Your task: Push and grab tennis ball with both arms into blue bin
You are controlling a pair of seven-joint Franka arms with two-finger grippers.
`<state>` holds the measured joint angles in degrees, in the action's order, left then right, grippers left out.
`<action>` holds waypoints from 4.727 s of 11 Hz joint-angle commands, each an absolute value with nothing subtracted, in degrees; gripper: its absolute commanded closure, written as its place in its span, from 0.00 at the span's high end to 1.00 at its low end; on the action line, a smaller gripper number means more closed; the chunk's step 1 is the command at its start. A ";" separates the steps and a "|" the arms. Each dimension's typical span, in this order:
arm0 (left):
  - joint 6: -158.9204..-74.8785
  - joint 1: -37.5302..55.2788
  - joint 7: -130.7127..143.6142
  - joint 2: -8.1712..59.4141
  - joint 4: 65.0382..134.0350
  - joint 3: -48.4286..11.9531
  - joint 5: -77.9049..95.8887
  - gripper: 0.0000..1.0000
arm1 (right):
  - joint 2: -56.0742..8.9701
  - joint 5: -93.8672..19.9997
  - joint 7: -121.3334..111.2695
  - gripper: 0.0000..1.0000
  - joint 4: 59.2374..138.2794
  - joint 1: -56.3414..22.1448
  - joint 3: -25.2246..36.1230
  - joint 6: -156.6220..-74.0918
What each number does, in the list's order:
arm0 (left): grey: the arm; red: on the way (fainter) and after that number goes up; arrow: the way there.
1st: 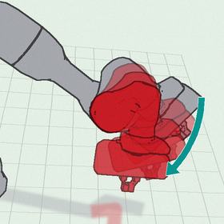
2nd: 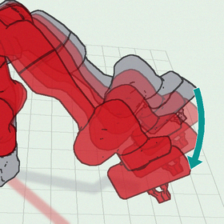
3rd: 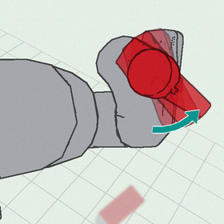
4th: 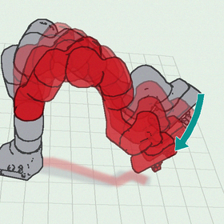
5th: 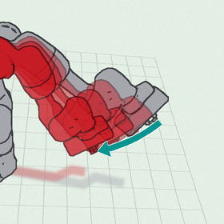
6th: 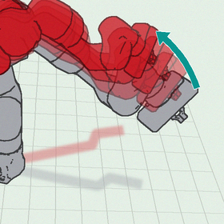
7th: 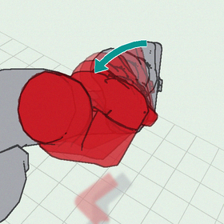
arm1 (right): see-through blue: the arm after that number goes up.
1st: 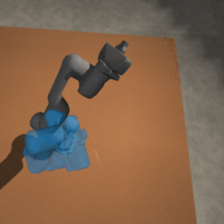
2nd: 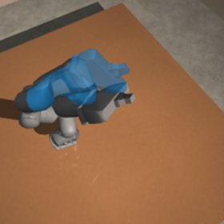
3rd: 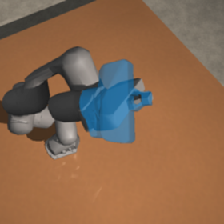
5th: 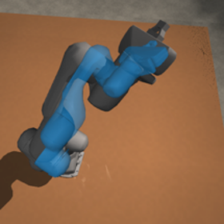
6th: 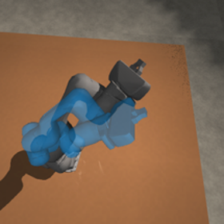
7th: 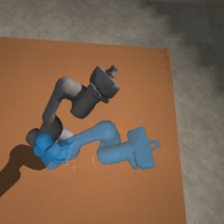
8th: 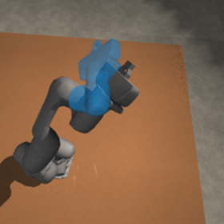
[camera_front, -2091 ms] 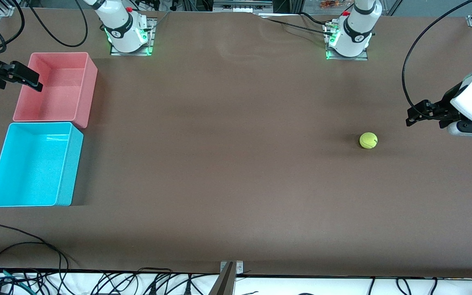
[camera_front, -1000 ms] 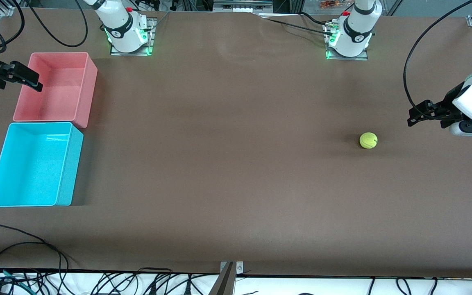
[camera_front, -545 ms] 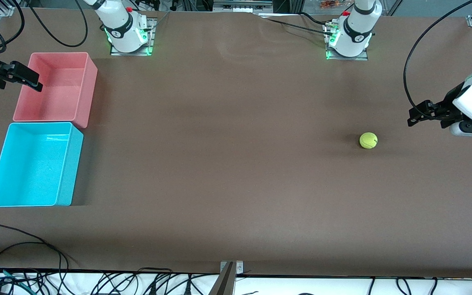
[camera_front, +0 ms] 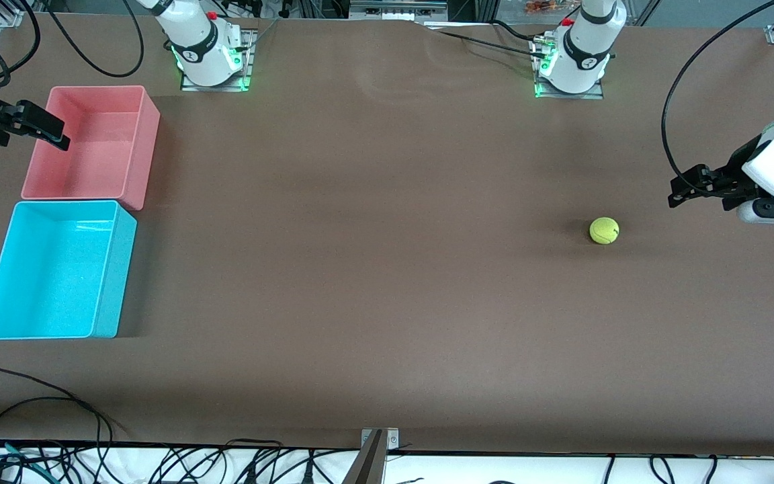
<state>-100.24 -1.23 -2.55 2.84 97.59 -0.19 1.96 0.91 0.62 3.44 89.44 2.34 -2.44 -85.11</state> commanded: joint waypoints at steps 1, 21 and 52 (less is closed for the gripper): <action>-99.84 -1.85 -4.04 2.81 97.56 -0.53 3.08 1.00 | 0.27 1.41 3.16 1.00 88.24 2.29 -2.46 -84.99; -100.11 -1.85 -4.04 2.99 97.47 -0.53 2.37 0.96 | 0.18 1.49 3.16 1.00 88.24 2.29 -2.46 -84.99; -136.64 -15.91 -114.87 0.00 133.05 -2.46 1.41 0.00 | 0.17 1.49 3.16 1.00 88.24 2.37 -2.37 -85.08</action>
<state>-131.01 -15.55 -110.88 1.71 127.19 -2.38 -0.10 0.60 0.71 3.44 89.42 2.36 -2.40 -85.12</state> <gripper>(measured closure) 0.991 0.000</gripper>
